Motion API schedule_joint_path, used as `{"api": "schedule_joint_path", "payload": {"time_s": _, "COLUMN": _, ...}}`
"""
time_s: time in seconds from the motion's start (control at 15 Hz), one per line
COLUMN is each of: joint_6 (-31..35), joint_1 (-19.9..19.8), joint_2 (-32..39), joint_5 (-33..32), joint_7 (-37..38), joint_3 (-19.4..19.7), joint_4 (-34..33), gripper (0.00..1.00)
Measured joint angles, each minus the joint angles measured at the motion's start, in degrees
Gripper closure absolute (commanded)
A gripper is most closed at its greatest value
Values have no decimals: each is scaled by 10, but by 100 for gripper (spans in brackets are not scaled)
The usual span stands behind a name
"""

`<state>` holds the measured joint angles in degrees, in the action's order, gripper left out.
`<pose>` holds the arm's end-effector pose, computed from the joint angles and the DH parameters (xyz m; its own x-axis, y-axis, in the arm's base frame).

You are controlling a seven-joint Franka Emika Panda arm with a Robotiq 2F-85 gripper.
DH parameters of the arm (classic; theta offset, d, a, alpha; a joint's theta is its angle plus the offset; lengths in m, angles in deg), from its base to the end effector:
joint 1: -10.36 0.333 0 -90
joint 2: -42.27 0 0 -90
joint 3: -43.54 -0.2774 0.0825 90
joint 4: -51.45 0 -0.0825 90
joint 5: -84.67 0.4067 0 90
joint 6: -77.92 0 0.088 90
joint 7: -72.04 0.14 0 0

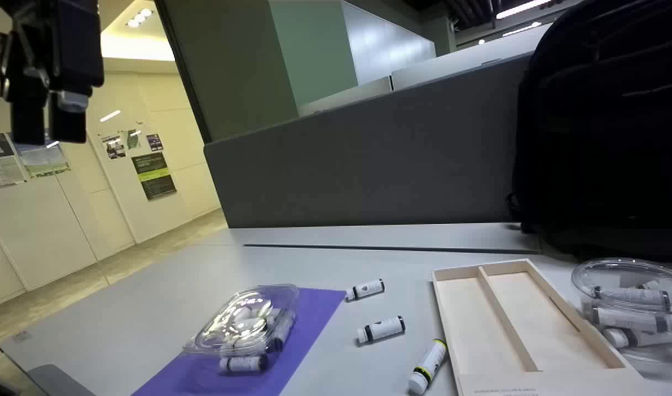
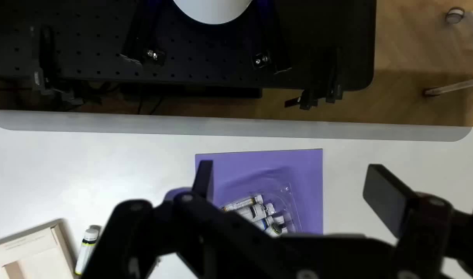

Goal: Pick up the middle white object and place it on the bottom part of the tray to the right

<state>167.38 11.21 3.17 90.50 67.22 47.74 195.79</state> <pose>0.3502 -0.0042 0.4152 0.9640 0.0561 -0.2598 0.0126 -0.9860 -0.1662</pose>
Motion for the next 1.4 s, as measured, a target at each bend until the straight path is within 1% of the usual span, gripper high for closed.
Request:
{"api": "schedule_joint_path", "payload": {"time_s": 0.8, "joint_6": 0, "joint_1": -1, "joint_2": 0, "joint_5": 0, "joint_7": -1, "joint_3": -1, "joint_4": 0, "gripper": 0}}
{"api": "schedule_joint_path", "payload": {"time_s": 0.93, "joint_6": 12, "joint_1": -7, "joint_2": 1, "joint_5": -4, "joint_7": 5, "joint_3": -6, "joint_4": 1, "gripper": 0}}
{"api": "schedule_joint_path", "payload": {"time_s": 1.13, "joint_6": 94, "joint_1": -37, "joint_2": 15, "joint_5": -18, "joint_7": 37, "joint_3": -14, "joint_4": 7, "gripper": 0}}
{"api": "schedule_joint_path", "payload": {"time_s": 1.4, "joint_6": 233, "joint_1": -89, "joint_2": 85, "joint_5": -33, "joint_7": 72, "joint_3": -6, "joint_4": 16, "gripper": 0}}
